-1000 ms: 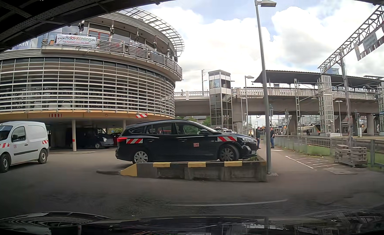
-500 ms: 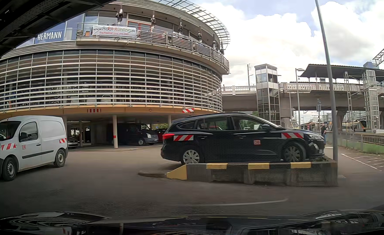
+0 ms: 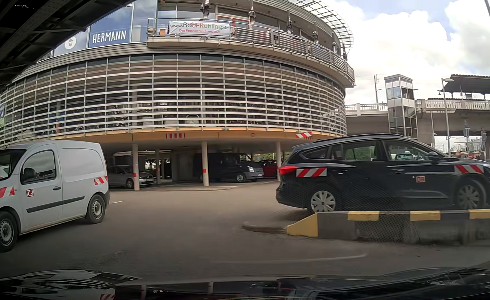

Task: Follow the waypoints while adhering to traffic rules and regulations

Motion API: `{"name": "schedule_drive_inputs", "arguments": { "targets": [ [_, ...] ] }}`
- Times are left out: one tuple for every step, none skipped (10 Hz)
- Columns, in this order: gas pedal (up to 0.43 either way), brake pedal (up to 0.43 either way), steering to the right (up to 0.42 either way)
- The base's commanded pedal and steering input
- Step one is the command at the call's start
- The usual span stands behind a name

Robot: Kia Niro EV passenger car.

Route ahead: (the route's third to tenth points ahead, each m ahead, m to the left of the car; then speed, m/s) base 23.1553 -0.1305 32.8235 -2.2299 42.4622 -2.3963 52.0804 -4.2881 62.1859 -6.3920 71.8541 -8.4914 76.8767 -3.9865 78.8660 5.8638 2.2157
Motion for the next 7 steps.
{"name": "schedule_drive_inputs", "arguments": {
  "targets": [
    [0.0,0.0,-0.531],
    [0.0,0.0,-0.51],
    [0.0,0.0,-0.485],
    [0.0,0.0,-0.466],
    [0.0,0.0,-0.446],
    [0.0,0.0,-0.423],
    [0.0,0.0,-0.405]
  ]
}}
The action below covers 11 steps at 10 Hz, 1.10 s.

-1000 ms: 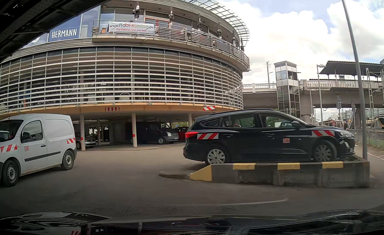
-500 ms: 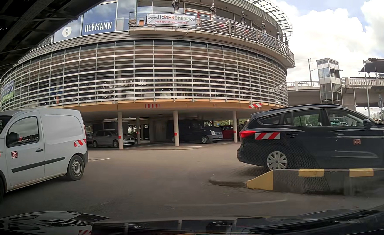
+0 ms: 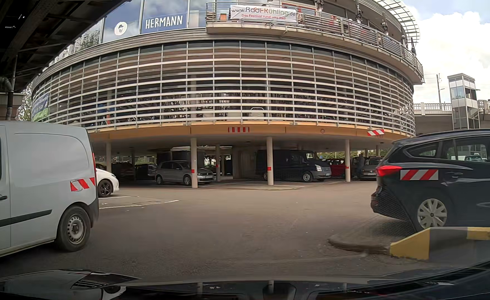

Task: Follow the waypoints while adhering to traffic rules and regulations

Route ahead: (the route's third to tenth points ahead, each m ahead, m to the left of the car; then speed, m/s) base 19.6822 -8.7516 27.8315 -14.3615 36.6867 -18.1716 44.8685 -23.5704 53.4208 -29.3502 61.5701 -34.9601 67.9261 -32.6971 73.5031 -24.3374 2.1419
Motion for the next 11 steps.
{"name": "schedule_drive_inputs", "arguments": {
  "targets": [
    [0.0,0.0,-0.385],
    [0.0,0.0,-0.362],
    [0.0,0.0,-0.341],
    [0.0,0.0,-0.323],
    [0.0,0.0,-0.304],
    [0.008,0.0,-0.279],
    [0.008,0.0,-0.256],
    [0.008,0.0,-0.221],
    [0.008,0.0,-0.192],
    [0.02,0.0,-0.163],
    [0.02,0.0,-0.134]
  ]
}}
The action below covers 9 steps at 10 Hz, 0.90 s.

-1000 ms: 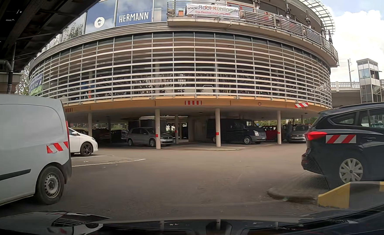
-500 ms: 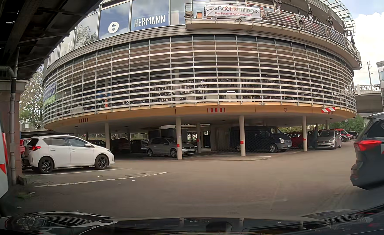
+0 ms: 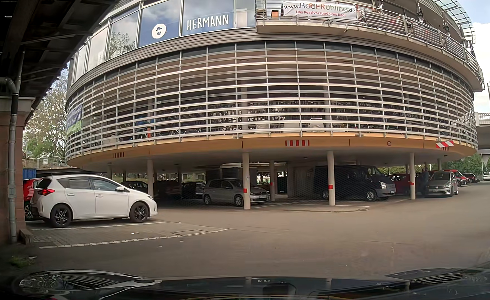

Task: Follow the waypoints while adhering to traffic rules and regulations

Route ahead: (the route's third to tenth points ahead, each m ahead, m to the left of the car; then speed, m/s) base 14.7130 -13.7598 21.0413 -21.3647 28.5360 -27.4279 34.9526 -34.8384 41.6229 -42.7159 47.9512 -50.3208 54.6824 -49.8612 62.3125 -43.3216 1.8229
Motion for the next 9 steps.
{"name": "schedule_drive_inputs", "arguments": {
  "targets": [
    [0.028,0.0,-0.097],
    [0.028,0.0,-0.061],
    [0.039,0.0,-0.02],
    [0.039,0.0,0.02],
    [0.047,0.0,0.052],
    [0.047,0.0,0.086],
    [0.047,0.0,0.122],
    [0.047,0.0,0.162],
    [0.047,0.0,0.185]
  ]
}}
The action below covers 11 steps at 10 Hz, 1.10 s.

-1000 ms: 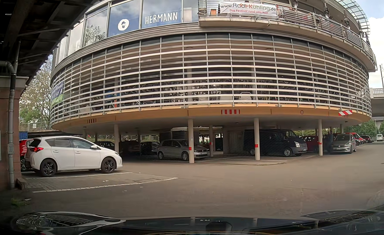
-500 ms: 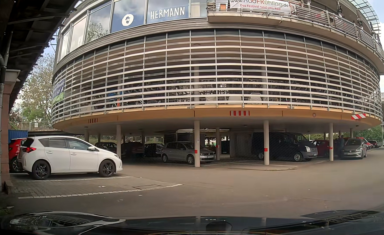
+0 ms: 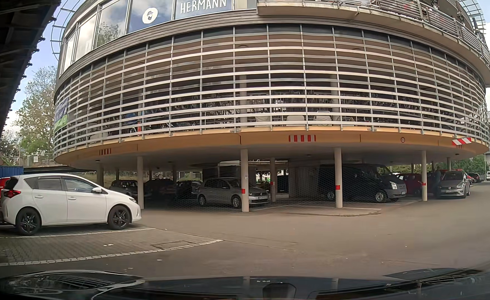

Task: Follow the waypoints while adhering to traffic rules and regulations

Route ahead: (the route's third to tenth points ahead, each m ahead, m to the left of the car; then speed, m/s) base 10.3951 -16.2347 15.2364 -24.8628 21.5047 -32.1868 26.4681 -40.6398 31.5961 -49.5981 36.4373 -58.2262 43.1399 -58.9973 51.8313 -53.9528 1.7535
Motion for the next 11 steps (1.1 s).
{"name": "schedule_drive_inputs", "arguments": {
  "targets": [
    [0.047,0.0,0.21],
    [0.047,0.0,0.241],
    [0.047,0.0,0.269],
    [0.047,0.0,0.299],
    [0.047,0.0,0.332],
    [0.047,0.0,0.353],
    [0.039,0.0,0.386],
    [0.02,0.0,0.419],
    [0.02,0.0,0.447],
    [0.02,0.0,0.473],
    [0.02,0.0,0.5]
  ]
}}
